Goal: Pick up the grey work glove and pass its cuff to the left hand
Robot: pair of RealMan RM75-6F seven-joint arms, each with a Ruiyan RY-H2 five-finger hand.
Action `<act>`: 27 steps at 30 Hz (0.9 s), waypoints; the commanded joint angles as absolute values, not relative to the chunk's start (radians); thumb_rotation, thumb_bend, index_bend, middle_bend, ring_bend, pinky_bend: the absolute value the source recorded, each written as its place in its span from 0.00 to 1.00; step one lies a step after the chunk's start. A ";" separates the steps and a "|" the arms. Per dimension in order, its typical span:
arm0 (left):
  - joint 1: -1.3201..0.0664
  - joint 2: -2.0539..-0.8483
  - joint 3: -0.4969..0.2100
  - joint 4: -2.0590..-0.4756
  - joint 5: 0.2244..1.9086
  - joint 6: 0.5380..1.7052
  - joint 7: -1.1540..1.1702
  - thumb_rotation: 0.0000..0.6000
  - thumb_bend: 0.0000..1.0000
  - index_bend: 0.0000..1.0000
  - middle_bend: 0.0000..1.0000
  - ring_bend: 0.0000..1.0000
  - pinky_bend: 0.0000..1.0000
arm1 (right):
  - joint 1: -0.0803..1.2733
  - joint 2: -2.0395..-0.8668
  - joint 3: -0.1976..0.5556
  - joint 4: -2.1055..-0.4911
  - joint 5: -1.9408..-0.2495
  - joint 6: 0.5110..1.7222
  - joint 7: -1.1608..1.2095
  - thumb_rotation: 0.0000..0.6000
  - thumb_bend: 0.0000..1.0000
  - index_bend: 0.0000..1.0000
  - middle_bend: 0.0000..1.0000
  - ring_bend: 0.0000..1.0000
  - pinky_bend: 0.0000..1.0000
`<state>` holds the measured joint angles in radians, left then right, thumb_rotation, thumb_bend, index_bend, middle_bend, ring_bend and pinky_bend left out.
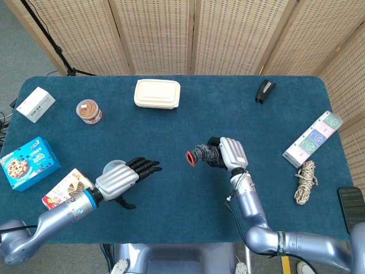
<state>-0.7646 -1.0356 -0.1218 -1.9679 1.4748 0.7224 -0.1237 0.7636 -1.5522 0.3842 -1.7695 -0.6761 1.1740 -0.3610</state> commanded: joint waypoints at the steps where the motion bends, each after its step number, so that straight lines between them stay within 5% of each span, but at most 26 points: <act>1: -0.779 -1.066 -0.125 -1.955 1.439 0.719 -0.106 1.00 0.00 0.00 0.00 0.00 0.00 | 0.758 -1.558 0.394 -1.786 -0.670 1.185 -0.345 1.00 0.49 0.56 0.51 0.40 0.46; 27: -0.865 -1.149 -0.155 -1.921 1.347 0.683 -0.150 1.00 0.00 0.00 0.00 0.00 0.00 | 0.753 -1.622 0.394 -1.863 -0.679 1.245 -0.305 1.00 0.52 0.56 0.51 0.40 0.46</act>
<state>-0.8590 -1.1483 -0.1527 -1.9198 1.3551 0.6901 -0.1535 0.7526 -1.6200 0.3934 -1.8620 -0.6790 1.2434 -0.3051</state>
